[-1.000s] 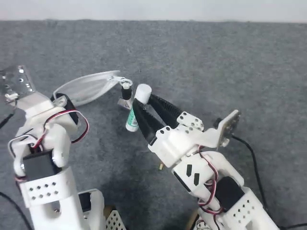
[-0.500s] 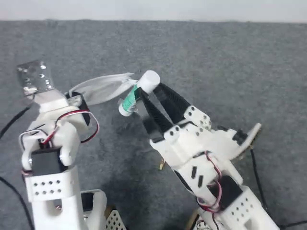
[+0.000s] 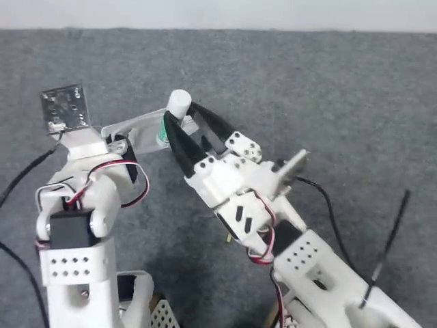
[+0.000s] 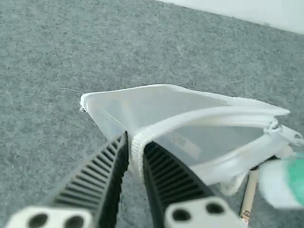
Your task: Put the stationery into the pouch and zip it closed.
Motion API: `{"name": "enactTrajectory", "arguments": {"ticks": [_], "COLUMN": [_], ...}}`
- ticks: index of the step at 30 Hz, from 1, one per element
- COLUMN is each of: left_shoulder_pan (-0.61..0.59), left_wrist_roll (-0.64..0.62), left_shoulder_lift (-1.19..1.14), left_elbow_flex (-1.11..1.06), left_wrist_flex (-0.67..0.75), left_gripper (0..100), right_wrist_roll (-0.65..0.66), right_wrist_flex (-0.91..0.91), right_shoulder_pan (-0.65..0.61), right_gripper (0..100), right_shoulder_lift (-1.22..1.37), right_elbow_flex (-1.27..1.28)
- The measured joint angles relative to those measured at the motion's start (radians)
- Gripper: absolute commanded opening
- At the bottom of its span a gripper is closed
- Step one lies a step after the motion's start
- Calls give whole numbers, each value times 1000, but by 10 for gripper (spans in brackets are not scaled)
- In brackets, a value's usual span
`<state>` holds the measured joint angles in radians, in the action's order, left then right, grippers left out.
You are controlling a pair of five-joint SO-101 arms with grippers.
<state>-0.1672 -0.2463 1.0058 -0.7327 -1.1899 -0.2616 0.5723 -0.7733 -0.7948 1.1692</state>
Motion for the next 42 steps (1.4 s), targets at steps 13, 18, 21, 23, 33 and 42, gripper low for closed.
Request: {"name": "enactTrajectory", "arguments": {"ticks": [13,18,21,23,33,42], "left_shoulder_pan": [0,0,0,0,0,-20], "left_wrist_roll": [0,0,0,0,0,0], "left_shoulder_lift": [0,0,-2,-2,-2,-2], "left_elbow_flex": [-2,-2,-2,-2,-2,-2], "left_wrist_flex": [0,0,0,0,0,0], "left_gripper": [10,10,10,10,10,10], "right_wrist_roll": [3,21,71,91,265,364], "right_wrist_flex": [189,272,316,351,548,629], "right_shoulder_pan": [-18,-18,-21,-23,-74,-84], "right_gripper": [6,6,6,6,6,122], "right_shoulder_lift": [282,379,420,450,598,684], "right_elbow_flex": [0,-2,-2,-2,25,37]}}
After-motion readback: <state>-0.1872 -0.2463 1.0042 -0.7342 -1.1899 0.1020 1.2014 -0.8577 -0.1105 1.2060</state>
